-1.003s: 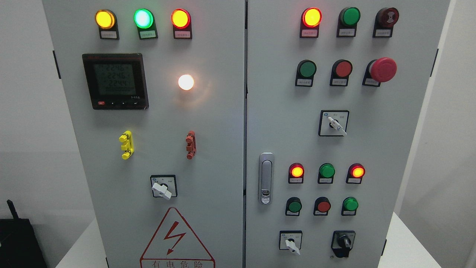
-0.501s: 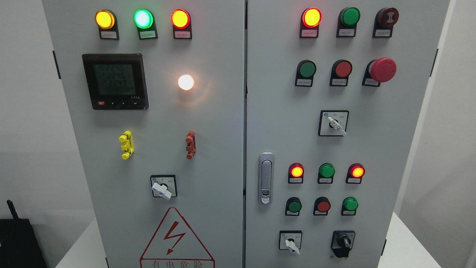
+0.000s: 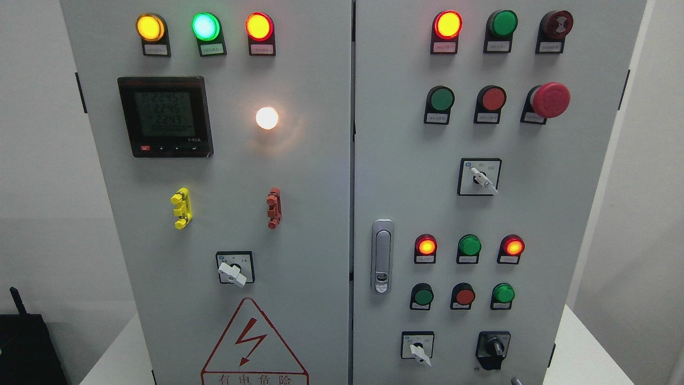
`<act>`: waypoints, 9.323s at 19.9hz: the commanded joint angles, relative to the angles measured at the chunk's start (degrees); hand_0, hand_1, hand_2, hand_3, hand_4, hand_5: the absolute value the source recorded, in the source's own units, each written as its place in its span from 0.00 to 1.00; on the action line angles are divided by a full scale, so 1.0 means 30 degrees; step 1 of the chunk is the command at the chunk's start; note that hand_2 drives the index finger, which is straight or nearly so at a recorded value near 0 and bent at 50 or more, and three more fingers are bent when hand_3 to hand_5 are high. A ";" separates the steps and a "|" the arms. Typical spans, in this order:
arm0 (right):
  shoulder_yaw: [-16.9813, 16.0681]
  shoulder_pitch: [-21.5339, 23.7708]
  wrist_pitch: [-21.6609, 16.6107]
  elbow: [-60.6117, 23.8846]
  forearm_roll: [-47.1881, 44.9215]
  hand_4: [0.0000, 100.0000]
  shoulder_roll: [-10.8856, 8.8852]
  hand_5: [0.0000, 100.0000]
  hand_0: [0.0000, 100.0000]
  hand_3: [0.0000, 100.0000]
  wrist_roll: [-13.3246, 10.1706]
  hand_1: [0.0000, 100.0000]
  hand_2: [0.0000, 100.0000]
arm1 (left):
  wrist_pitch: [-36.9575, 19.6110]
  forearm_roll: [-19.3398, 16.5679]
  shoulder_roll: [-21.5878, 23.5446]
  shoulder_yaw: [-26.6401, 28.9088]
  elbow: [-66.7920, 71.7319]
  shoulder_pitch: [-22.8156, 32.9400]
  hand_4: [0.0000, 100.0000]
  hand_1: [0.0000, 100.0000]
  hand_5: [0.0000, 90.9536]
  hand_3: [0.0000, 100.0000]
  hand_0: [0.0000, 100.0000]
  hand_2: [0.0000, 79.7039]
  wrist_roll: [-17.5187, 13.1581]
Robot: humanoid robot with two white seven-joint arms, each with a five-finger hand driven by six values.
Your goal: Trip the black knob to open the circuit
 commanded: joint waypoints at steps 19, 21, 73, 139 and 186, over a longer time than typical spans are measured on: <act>0.0539 -0.0699 0.0089 -0.0691 0.0024 1.00 0.0043 0.98 0.00 1.00 0.0084 0.00 0.00 | -0.0036 0.0046 0.0003 0.0048 0.0001 -0.0038 0.00 0.39 0.00 0.00 0.12 0.00 -0.0008; 0.0598 -0.0670 0.0089 -0.0691 0.0024 1.00 0.0043 0.98 0.00 1.00 0.0084 0.00 0.00 | -0.0065 0.0047 0.0003 0.0048 0.0001 -0.0038 0.00 0.39 0.00 0.00 0.12 0.00 -0.0008; 0.1916 -0.0962 0.0323 -0.0661 0.0054 1.00 0.0189 0.98 0.00 1.00 -0.0063 0.00 0.00 | -0.0036 0.0047 0.0003 0.0048 0.0001 -0.0038 0.00 0.39 0.00 0.00 0.12 0.00 -0.0008; 0.2766 -0.1372 0.0206 -0.0896 -0.0327 1.00 0.0540 0.98 0.00 1.00 -0.0092 0.00 0.01 | -0.0065 0.0047 0.0003 0.0048 0.0001 -0.0038 0.00 0.39 0.00 0.00 0.12 0.00 -0.0008; 0.1653 -0.1138 0.0323 -0.0808 -0.0854 1.00 0.0248 0.98 0.00 1.00 -0.0121 0.00 0.03 | -0.0065 0.0047 0.0003 0.0048 0.0001 -0.0038 0.00 0.39 0.00 0.00 0.12 0.00 -0.0008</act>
